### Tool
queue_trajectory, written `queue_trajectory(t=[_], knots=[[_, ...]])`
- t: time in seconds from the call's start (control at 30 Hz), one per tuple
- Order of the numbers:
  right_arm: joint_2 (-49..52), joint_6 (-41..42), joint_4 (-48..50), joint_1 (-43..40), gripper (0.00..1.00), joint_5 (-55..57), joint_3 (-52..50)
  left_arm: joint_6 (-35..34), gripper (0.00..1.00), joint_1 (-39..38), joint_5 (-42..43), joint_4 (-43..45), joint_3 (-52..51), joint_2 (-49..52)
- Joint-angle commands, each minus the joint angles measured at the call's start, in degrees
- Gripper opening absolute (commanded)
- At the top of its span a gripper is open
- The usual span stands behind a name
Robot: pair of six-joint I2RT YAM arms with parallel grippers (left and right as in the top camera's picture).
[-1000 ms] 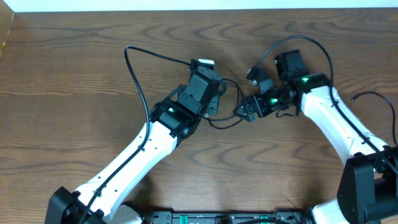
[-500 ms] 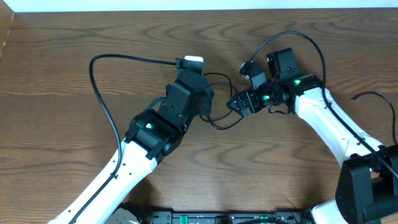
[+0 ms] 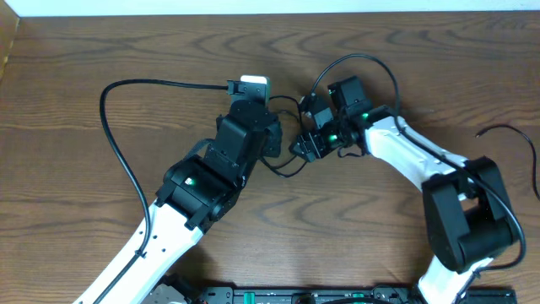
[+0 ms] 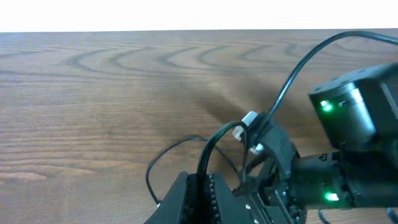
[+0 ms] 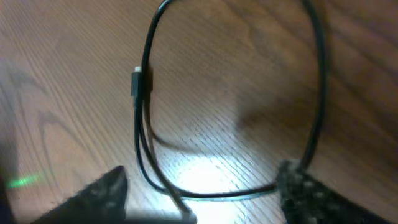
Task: Untangle cables
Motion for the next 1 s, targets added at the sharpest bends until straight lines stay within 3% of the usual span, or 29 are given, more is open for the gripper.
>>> queue_trajectory(t=[0.0,0.03,0.1,0.13,0.37,0.47,0.67,0.97], knots=[[1.16,1.05,1.55,0.37,0.47,-1.25,-0.13,0.31,0.07,0.09,-1.92,-0.15,1.90,-1.07],[1.18,1.14,1.81,0.37,0.37,-1.22,-0.13,0.33,0.07,0.09,-2.23,-0.15,1.90,-1.07],[1.18,1.14,1.97,0.35,0.04,-1.16,-0.13,0.33,0.08,0.09,-2.51,-0.15,1.90,-1.07],[1.16,1.18,1.92,0.26,0.01,-1.18,-0.13,0.33,0.08,0.11,-2.51,-0.17,1.90,-1.07],[-1.44,3.48,-1.11,-3.39,0.01,-1.01,-0.11,0.33,0.08,0.11,-4.96,-1.55,1.90,-1.05],[-4.70,3.50,-3.58,-5.95,0.01,-0.66,0.02,0.35,0.25,0.11,-5.49,-2.36,1.90,-0.87],[-15.63,3.43,-9.68,-11.43,0.01,2.12,0.59,0.33,0.40,0.09,-5.44,-3.21,1.84,0.48],[-29.55,1.46,-20.11,-14.71,0.01,8.72,9.25,-0.13,0.42,-0.04,-4.59,-4.55,1.84,3.74]])
